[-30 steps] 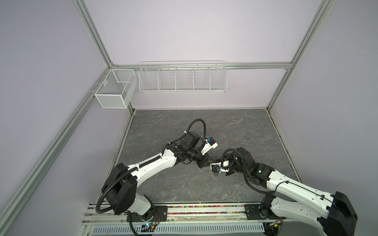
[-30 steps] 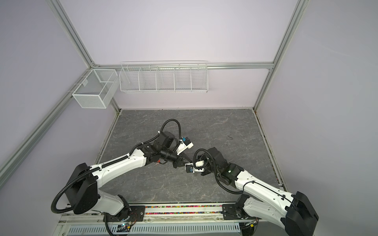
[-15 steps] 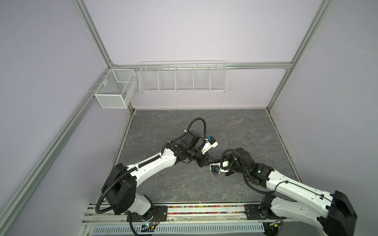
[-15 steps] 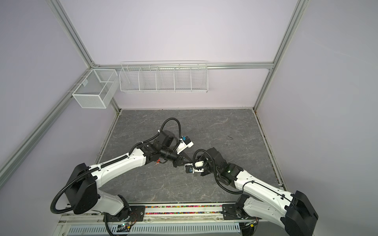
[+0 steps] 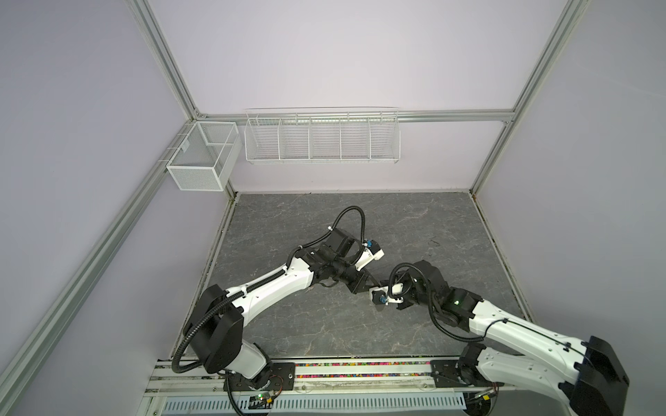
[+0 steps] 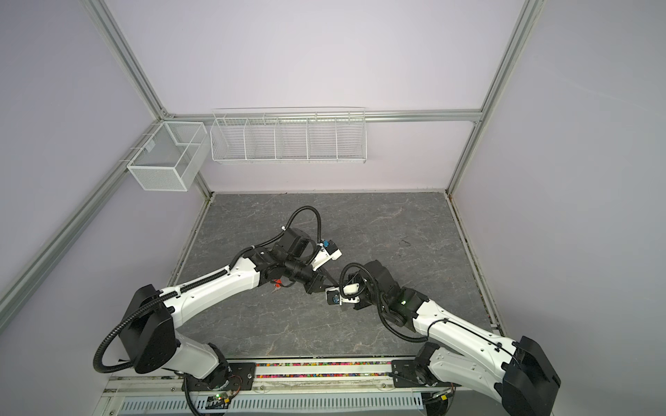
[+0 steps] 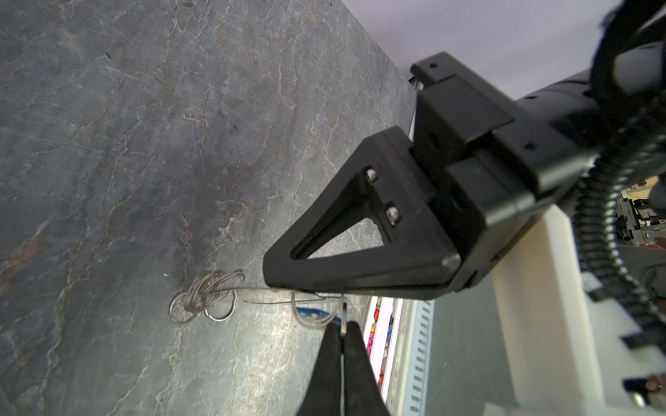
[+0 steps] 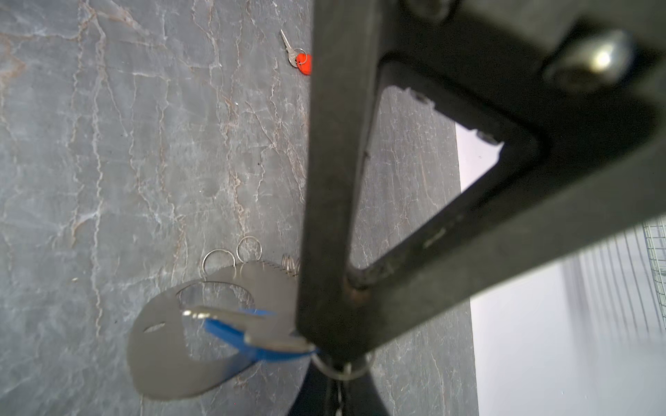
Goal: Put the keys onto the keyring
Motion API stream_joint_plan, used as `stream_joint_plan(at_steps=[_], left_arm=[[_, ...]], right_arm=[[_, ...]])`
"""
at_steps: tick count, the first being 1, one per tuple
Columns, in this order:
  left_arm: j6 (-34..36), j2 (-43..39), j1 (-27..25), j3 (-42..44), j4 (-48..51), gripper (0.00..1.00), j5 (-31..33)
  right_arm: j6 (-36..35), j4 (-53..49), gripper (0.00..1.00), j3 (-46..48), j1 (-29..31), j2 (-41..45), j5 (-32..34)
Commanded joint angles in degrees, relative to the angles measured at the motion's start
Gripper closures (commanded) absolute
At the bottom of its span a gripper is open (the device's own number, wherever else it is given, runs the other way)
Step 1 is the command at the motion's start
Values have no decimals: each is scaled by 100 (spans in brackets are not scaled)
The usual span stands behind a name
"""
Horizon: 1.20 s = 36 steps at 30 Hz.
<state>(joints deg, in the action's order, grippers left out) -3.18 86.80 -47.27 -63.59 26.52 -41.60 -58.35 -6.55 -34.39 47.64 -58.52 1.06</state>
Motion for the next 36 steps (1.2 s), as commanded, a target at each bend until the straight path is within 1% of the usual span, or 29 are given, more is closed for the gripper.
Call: stream_joint_plan(at_steps=[1,15,21,28,36], left_arm=[[-125,93,16,-204,160,100,109],[-384,293,18,-444,399,100,260],[-445,215,23,-479,345,100,336],[-489,1,17,-461,415,100,443],[-335,-187,16,-405,444,100,360]], right_arm=[[-6,57,93,25,41,70,-47],[-98,86,93,51,105,52,118],[-92,5,93,5,124,-40,130],[68,-121,92,-127,122,-224,390],[213,-179,93,-207,126,-296,307]])
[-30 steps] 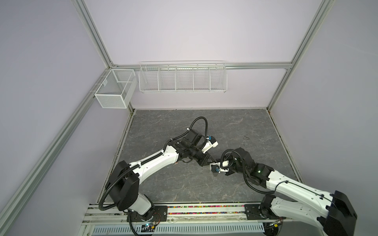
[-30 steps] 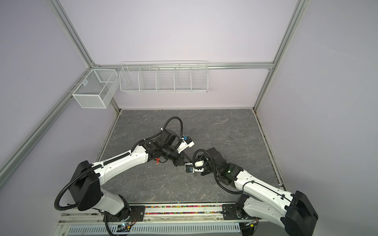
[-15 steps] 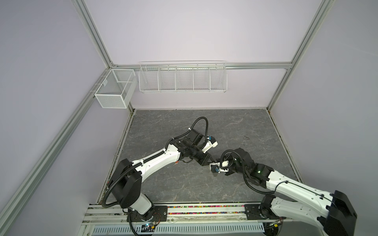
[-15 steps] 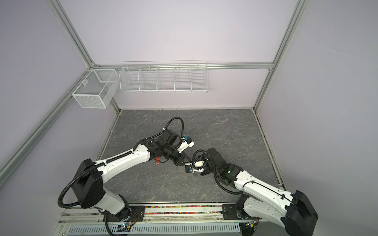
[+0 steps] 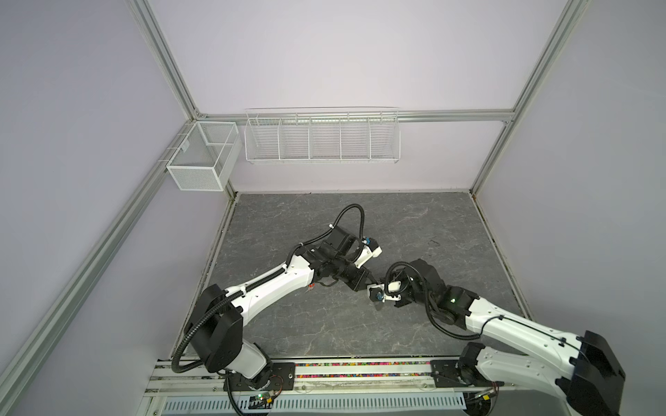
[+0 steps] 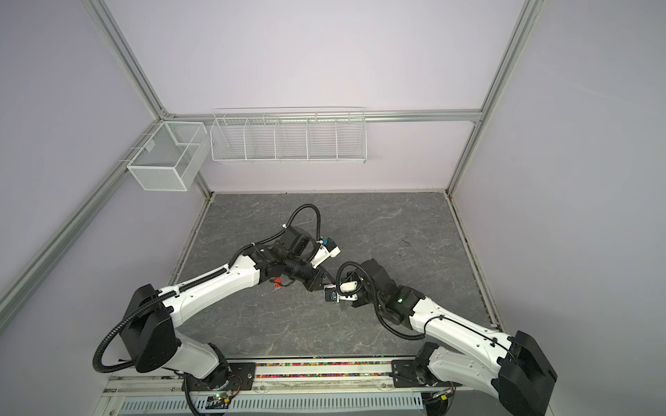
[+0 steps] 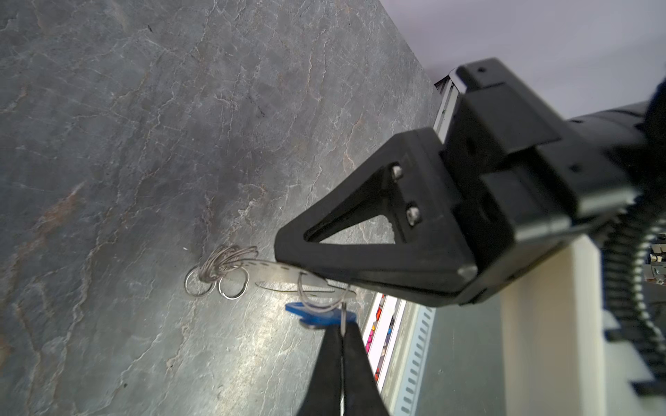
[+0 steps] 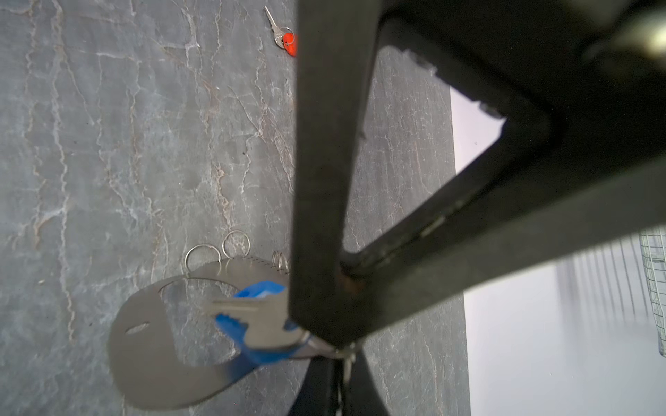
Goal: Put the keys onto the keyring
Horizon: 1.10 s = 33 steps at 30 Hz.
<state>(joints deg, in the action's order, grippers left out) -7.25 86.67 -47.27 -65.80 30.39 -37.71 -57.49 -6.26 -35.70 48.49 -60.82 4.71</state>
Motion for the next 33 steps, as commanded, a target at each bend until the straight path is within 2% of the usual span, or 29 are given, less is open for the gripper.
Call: stream_joint_plan(at_steps=[1,33], left_arm=[[83,-185,16,-166,46,100,-11],[-20,295,-90,-590,512,100,238]], right_arm=[[141,-209,93,-73,43,-62,-58],[177,-235,92,-107,43,-33,-49]])
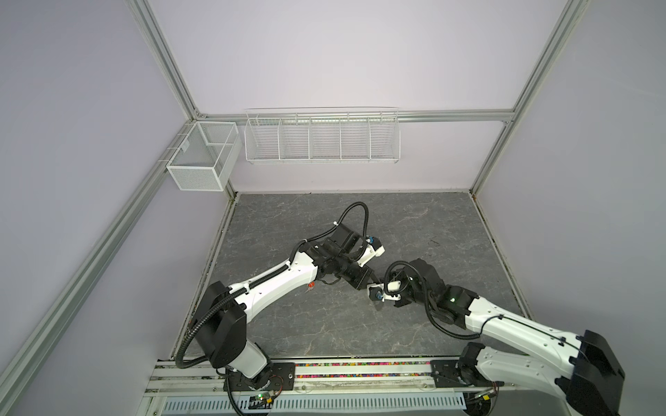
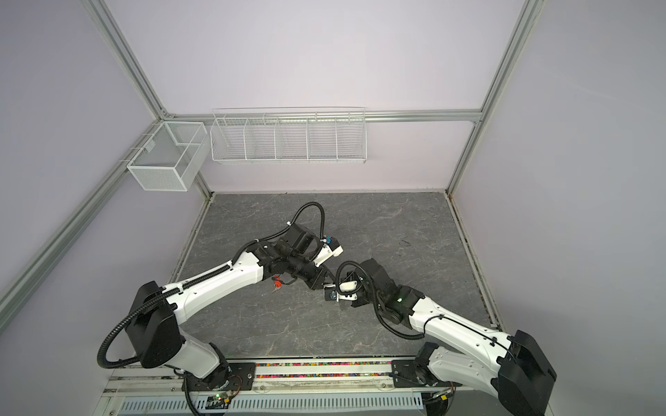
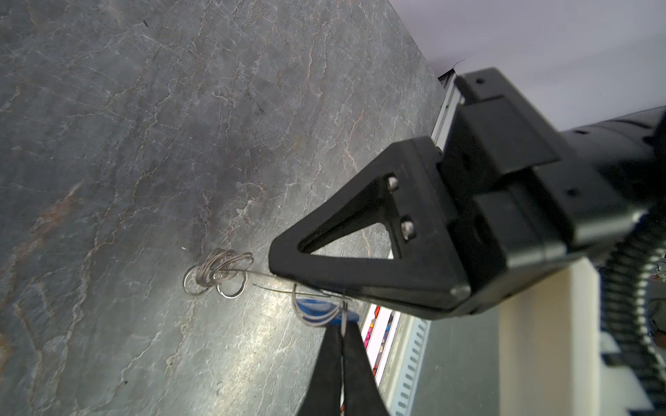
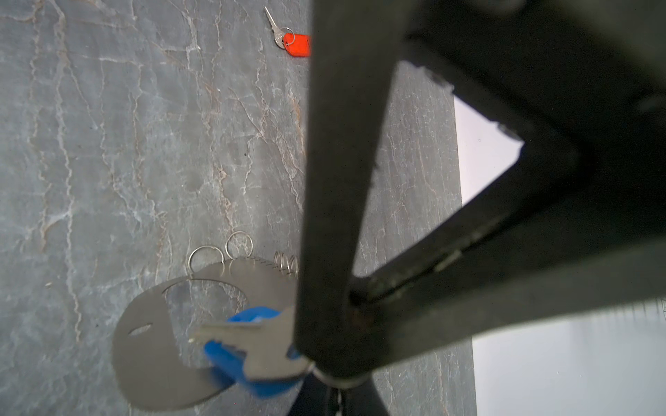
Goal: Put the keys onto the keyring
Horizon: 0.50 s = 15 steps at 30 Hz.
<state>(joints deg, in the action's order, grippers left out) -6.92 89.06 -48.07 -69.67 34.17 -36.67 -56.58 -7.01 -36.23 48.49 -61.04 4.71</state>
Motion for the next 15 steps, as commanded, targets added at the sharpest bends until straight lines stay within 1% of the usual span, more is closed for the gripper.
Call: stream_joint_plan(at_steps=[1,15], left_arm=[[-68,51,-13,-213,133,100,148],[-257,243,-16,-414,370,100,324]], right_arm=[[85,-161,93,-55,46,-13,-41],[24,23,92,79,90,91,151]])
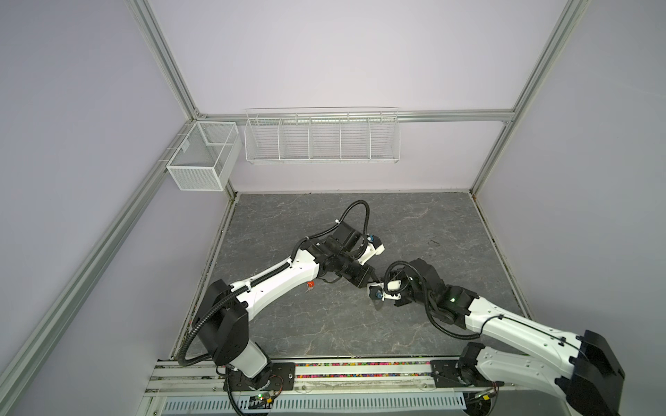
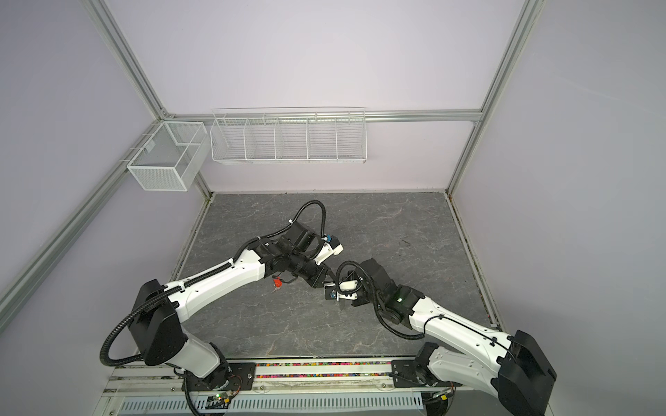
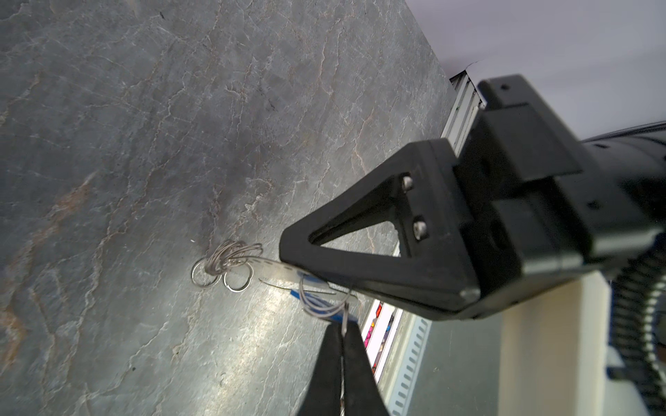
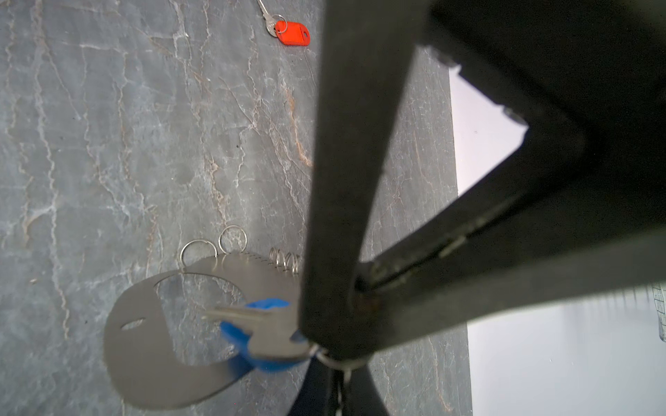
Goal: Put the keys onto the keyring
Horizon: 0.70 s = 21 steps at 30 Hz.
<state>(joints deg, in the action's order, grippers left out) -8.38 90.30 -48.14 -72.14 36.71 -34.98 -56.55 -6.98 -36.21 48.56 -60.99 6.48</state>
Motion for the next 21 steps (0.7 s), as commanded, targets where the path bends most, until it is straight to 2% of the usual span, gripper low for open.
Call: stream_joint_plan(at_steps=[1,16,21], left_arm=[[-111,119,-6,-160,126,100,150],[-102,165,39,-34,249,100,80],[-93,51,61,-10,101,100,-191]], right_arm=[[22,37,93,89,84,102,-17],[196,367,92,344,33,387,-231],[162,250,93,292,22,325,-347]])
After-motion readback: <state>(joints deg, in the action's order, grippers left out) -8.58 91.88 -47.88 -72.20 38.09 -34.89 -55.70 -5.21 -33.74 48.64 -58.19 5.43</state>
